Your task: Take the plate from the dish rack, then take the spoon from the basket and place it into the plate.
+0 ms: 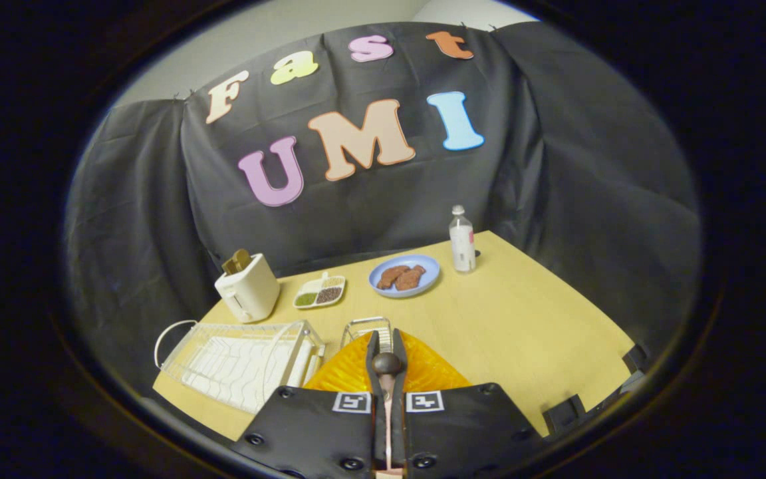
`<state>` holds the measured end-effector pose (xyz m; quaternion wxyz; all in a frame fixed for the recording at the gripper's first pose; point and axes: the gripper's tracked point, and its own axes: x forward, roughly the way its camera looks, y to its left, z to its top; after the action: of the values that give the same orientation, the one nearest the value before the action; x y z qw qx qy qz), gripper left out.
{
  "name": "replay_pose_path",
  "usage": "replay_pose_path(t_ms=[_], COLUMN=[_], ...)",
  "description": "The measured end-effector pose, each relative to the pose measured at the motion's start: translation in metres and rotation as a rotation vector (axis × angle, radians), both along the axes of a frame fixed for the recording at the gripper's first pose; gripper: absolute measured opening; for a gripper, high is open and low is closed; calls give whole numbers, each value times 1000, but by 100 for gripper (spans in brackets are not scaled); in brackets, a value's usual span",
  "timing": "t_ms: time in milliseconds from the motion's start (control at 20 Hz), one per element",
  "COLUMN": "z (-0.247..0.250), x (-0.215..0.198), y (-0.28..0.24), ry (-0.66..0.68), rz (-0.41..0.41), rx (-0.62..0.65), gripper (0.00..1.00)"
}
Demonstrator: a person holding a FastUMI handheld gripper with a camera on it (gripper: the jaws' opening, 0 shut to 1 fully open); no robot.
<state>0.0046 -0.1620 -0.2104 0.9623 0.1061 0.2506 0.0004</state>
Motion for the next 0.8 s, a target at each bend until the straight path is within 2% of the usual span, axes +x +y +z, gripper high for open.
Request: replay_pose_path(t_ms=[400,800], z=[-31,-58], x=[-20,-30], y=[2,5], ry=[75,131], rz=[36,59], rx=[-56,-24], gripper=[5,7])
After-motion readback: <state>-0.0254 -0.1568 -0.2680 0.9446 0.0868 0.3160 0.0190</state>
